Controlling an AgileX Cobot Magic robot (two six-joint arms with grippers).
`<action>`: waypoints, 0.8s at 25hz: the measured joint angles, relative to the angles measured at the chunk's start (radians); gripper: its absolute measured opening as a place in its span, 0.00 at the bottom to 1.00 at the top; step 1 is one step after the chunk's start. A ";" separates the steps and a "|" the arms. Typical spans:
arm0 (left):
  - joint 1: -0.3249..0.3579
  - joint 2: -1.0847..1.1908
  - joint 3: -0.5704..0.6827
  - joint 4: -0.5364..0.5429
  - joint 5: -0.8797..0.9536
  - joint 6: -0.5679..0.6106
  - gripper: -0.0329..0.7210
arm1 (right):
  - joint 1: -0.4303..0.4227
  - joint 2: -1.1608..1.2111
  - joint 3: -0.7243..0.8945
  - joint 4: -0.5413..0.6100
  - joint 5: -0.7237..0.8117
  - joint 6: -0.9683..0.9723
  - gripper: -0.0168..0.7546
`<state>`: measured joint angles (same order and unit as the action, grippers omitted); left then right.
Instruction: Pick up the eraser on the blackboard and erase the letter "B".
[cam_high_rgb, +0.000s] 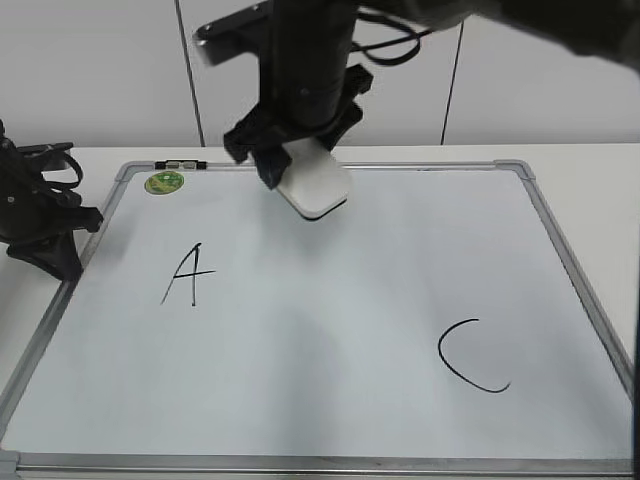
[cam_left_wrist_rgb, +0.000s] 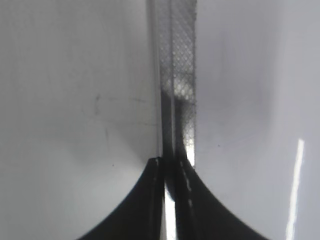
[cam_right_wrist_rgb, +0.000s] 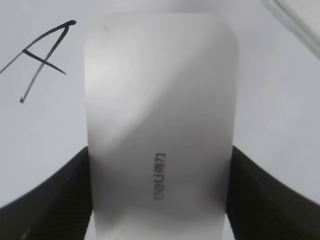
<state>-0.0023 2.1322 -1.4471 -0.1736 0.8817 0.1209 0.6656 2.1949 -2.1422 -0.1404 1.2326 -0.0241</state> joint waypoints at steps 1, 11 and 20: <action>0.000 0.000 0.000 0.000 0.000 0.000 0.06 | -0.013 -0.027 0.008 0.000 0.002 0.000 0.74; 0.000 0.000 0.000 0.000 0.000 0.000 0.06 | -0.199 -0.310 0.267 0.018 0.008 0.000 0.74; 0.000 0.000 0.000 0.002 -0.002 0.000 0.06 | -0.358 -0.487 0.579 0.038 0.001 0.006 0.74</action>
<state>-0.0023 2.1322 -1.4471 -0.1715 0.8800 0.1209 0.3076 1.7076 -1.5630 -0.1024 1.2341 -0.0180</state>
